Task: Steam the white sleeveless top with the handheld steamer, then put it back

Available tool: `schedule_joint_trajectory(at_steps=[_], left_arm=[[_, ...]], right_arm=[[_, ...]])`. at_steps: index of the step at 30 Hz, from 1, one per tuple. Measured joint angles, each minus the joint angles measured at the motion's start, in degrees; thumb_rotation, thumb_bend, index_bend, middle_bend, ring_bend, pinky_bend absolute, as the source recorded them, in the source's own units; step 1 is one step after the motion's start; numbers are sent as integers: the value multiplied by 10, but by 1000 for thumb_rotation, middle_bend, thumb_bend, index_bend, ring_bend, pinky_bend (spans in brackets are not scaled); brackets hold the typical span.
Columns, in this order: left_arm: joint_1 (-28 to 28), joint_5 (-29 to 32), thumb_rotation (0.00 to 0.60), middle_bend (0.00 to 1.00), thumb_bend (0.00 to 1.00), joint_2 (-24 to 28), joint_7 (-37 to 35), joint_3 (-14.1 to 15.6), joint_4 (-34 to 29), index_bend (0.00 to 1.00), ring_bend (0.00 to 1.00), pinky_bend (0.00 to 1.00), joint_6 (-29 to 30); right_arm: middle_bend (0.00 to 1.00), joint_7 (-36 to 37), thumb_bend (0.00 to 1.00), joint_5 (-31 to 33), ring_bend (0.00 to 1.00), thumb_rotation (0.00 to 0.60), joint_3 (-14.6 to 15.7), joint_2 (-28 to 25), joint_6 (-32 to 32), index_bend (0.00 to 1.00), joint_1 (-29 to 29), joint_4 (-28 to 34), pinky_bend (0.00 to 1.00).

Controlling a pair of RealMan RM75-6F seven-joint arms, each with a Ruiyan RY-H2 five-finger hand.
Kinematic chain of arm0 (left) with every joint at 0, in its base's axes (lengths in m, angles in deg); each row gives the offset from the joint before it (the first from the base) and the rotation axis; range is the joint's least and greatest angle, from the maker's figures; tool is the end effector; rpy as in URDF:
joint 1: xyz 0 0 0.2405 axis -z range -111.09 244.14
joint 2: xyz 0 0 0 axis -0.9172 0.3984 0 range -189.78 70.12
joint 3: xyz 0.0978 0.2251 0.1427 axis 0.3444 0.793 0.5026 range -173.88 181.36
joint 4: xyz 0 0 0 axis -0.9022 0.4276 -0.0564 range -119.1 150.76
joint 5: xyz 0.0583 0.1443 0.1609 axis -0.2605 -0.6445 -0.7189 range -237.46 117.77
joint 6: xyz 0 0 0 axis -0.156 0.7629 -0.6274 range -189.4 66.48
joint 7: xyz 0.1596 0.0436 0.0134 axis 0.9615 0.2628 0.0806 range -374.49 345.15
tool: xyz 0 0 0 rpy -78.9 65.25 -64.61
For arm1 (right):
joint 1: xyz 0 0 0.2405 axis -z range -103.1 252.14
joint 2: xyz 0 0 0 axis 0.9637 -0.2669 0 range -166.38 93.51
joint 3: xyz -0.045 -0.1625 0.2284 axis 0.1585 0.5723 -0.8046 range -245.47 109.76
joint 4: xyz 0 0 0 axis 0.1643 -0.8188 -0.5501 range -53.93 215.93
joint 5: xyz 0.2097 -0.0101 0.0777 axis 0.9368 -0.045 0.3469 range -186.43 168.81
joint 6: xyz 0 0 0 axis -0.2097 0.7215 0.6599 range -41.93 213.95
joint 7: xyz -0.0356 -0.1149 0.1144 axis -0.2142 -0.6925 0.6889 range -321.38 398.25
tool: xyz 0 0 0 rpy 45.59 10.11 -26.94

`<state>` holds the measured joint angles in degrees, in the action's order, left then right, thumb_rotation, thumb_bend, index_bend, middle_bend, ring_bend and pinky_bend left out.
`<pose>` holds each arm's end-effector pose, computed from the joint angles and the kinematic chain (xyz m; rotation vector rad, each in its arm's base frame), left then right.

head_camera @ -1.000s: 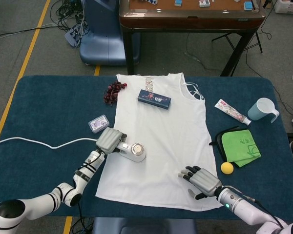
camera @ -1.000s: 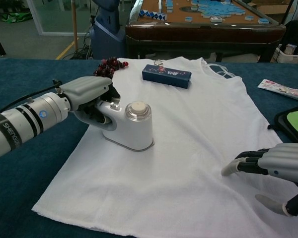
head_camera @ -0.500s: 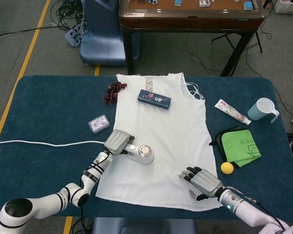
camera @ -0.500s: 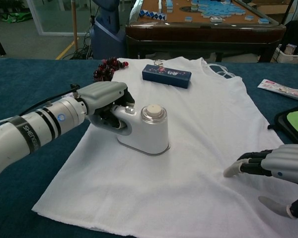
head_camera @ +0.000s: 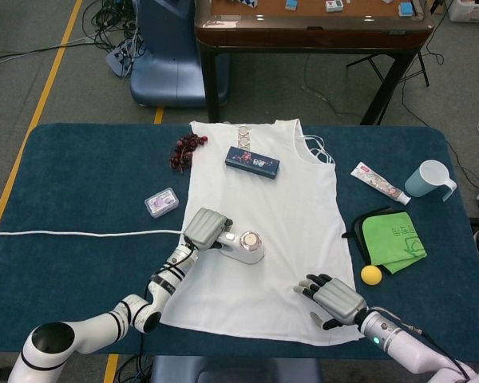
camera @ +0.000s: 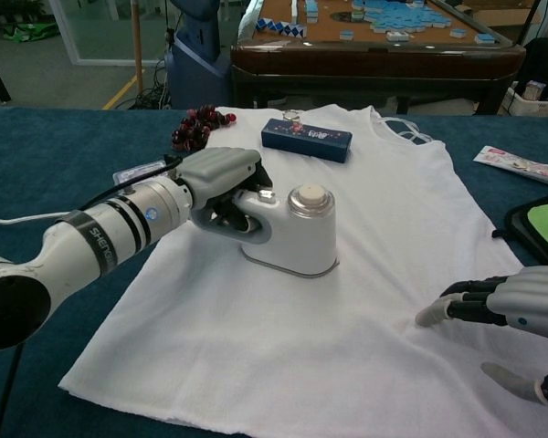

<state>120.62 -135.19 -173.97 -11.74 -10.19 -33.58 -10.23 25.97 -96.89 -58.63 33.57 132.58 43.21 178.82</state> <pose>-0.0908 0.4261 -0.1471 -1.9401 -0.8854 -1.1085 -0.2628 -0.2360 -0.0061 2.3301 -0.9671 0.5259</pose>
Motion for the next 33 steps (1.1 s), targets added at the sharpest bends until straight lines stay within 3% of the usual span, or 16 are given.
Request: schedule_joint_trajectory(at_steps=[7, 14, 23, 33], left_arm=[[0, -12, 600, 760, 200, 0, -10, 8, 28, 812, 622, 644, 8], [-13, -17, 600, 759, 200, 22, -20, 15, 16, 812, 621, 644, 19], [-41, -25, 600, 757, 200, 65, -13, 31, -60, 810, 619, 644, 39], [-77, -44, 600, 754, 200, 110, 21, 71, -142, 809, 615, 644, 62]], right_arm=[[140, -1, 571, 2, 67, 363, -3, 2, 0, 98, -1, -2, 139], [140, -7, 571, 5, 67, 364, -4, 5, -1, 98, -2, -1, 139], [140, -11, 571, 4, 67, 364, -3, 5, -3, 98, -3, 2, 139], [140, -17, 571, 0, 67, 364, 2, 1, 3, 98, 2, 9, 139]])
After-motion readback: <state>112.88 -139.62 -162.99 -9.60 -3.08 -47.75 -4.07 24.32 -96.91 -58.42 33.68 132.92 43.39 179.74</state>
